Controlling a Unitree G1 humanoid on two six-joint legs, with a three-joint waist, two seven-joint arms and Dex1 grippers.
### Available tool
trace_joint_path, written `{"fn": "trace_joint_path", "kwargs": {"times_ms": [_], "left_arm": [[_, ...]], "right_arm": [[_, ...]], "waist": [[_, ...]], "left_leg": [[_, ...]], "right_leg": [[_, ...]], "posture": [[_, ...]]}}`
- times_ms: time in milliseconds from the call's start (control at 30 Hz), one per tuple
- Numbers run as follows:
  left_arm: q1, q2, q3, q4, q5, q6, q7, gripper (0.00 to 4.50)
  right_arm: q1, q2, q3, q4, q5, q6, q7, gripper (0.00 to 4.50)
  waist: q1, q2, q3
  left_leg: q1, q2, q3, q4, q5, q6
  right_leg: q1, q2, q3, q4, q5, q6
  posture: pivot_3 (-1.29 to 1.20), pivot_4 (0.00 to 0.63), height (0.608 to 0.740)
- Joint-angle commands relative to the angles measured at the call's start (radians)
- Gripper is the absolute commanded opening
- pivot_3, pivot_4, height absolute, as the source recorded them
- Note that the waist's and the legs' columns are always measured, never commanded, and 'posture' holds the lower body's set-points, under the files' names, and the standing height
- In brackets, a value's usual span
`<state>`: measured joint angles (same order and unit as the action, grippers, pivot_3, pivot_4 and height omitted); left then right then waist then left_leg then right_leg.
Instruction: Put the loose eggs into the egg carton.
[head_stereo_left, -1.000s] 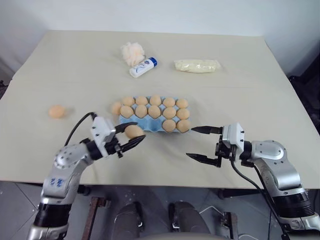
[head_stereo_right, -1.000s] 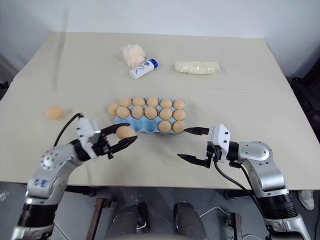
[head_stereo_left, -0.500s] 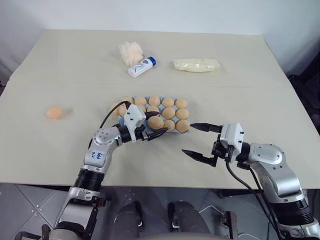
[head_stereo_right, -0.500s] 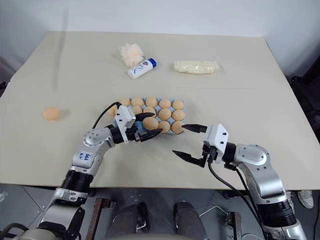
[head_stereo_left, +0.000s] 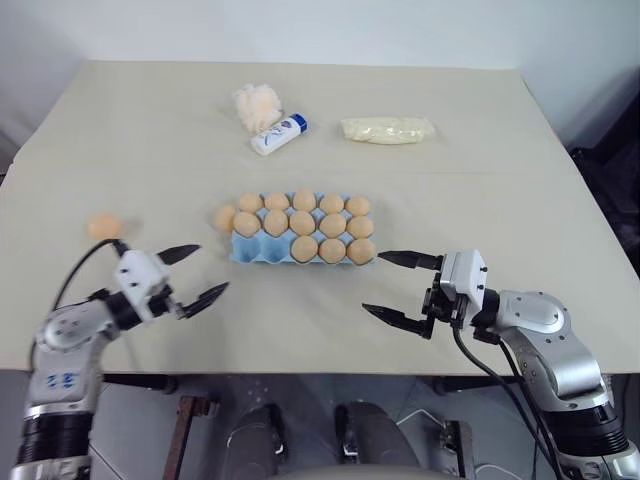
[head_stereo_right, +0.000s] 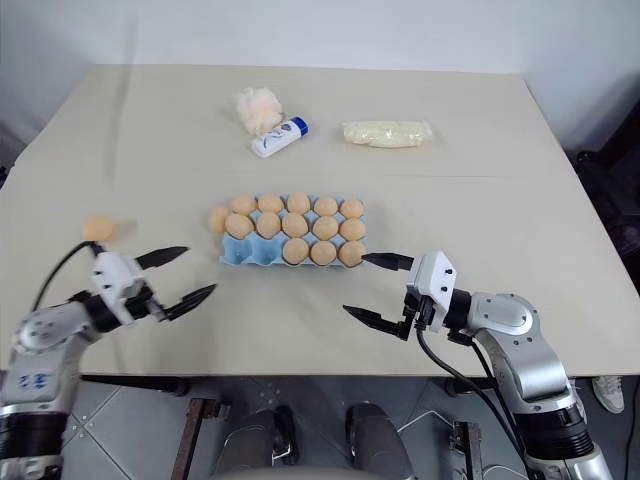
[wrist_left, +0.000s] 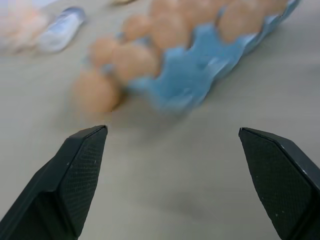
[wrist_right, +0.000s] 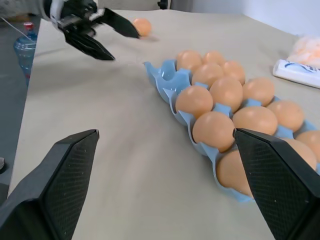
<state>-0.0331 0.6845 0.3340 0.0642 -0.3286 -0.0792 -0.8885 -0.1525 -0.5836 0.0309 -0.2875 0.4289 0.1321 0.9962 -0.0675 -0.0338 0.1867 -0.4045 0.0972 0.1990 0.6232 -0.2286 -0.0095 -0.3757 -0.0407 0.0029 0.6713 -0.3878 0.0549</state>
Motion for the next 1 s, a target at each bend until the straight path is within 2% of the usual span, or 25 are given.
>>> {"fn": "trace_joint_path", "kwargs": {"times_ms": [33, 233, 367, 533, 733, 1000], "left_arm": [[0.022, 0.016, 0.062, 0.011, -0.036, -0.02, -0.003, 4.48], [-0.004, -0.056, 0.088, -0.042, -0.099, 0.129, 0.133, 4.48], [-0.134, -0.131, 0.053, -0.044, -0.092, 0.209, 0.278, 4.48], [-0.318, -0.174, -0.032, 0.078, -0.024, 0.272, 0.357, 4.48], [-0.535, -0.224, -0.109, 0.33, 0.035, 0.262, 0.382, 4.48], [-0.619, -0.246, -0.133, 0.46, 0.094, 0.219, 0.437, 4.48]], "right_arm": [[-0.015, 0.008, -0.022, -0.01, 0.028, -0.013, 0.005, 4.5], [-0.029, 0.018, -0.011, 0.005, 0.025, -0.013, 0.01, 4.5], [-0.036, 0.021, -0.007, 0.013, 0.019, -0.013, 0.008, 4.5], [-0.042, 0.023, -0.006, 0.017, 0.011, -0.014, 0.005, 4.5], [-0.047, 0.03, -0.004, 0.011, 0.003, -0.016, -0.008, 4.5], [-0.029, 0.041, -0.011, -0.016, -0.006, -0.016, -0.045, 4.5]], "waist": [[0.004, 0.0, 0.0], [0.01, 0.0, 0.0], [0.015, -0.001, 0.0], [0.013, -0.001, 0.0], [0.014, -0.001, 0.0], [0.014, -0.001, 0.0]], "left_leg": [[0.0, -0.001, 0.0, 0.0, 0.0, 0.001], [0.0, -0.002, 0.0, -0.003, 0.0, 0.002], [-0.001, -0.002, 0.0, -0.004, 0.003, 0.006], [-0.001, -0.003, 0.001, -0.002, 0.004, 0.008], [-0.001, -0.002, 0.003, -0.001, 0.004, 0.007], [-0.001, 0.0, 0.003, 0.0, 0.004, 0.006]], "right_leg": [[0.0, -0.001, 0.0, 0.0, 0.0, 0.001], [0.001, -0.002, 0.0, -0.006, 0.002, 0.002], [0.001, -0.001, -0.001, -0.006, 0.002, 0.002], [0.002, 0.0, 0.0, -0.007, 0.004, 0.005], [0.0, 0.002, 0.002, -0.006, 0.004, 0.005], [0.0, 0.003, 0.002, -0.005, 0.004, 0.006]], "posture": [[0.0, 0.15, 0.74], [0.0, 0.15, 0.74], [0.0, 0.15, 0.74], [0.0, 0.15, 0.74], [0.0, 0.15, 0.74], [0.0, 0.15, 0.74]]}}
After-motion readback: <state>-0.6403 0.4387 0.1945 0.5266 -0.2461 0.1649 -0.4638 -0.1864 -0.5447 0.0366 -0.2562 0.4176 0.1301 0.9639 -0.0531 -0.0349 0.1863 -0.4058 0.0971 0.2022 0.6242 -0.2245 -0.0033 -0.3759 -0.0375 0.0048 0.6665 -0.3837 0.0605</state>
